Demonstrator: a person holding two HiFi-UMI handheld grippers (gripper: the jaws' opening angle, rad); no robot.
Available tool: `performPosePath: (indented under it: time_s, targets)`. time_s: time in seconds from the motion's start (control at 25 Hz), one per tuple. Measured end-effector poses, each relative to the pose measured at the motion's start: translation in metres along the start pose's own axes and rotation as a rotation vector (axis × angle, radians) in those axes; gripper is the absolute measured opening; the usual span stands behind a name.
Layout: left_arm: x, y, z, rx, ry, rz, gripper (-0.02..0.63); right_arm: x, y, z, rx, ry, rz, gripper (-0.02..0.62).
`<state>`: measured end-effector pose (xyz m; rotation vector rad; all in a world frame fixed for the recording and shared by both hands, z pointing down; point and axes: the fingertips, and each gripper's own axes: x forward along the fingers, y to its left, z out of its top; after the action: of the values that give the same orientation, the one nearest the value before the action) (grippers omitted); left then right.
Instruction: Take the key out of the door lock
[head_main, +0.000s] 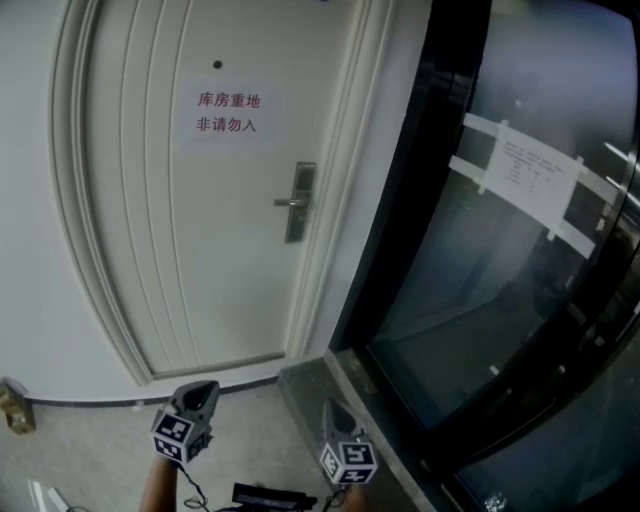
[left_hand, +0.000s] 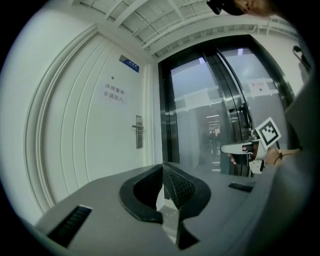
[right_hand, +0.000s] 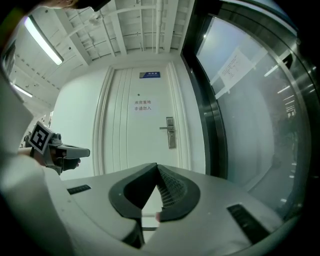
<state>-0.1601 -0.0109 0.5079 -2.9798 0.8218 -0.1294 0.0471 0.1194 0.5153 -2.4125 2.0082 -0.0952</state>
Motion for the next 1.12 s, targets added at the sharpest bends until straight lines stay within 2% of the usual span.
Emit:
performPosePath:
  time_s: [0.52,1.12]
  targets:
    - [0.083,0.057,0.014,0.013,-0.029,-0.04,0.008,0.09,-0.02,0.015,-0.012,-0.017,-0.036,0.012]
    - [0.15,0.084,0.01,-0.008,-0.015,-0.043,0.008,0.157,-0.053,0.008,-0.013,0.014,-0.029,0.012]
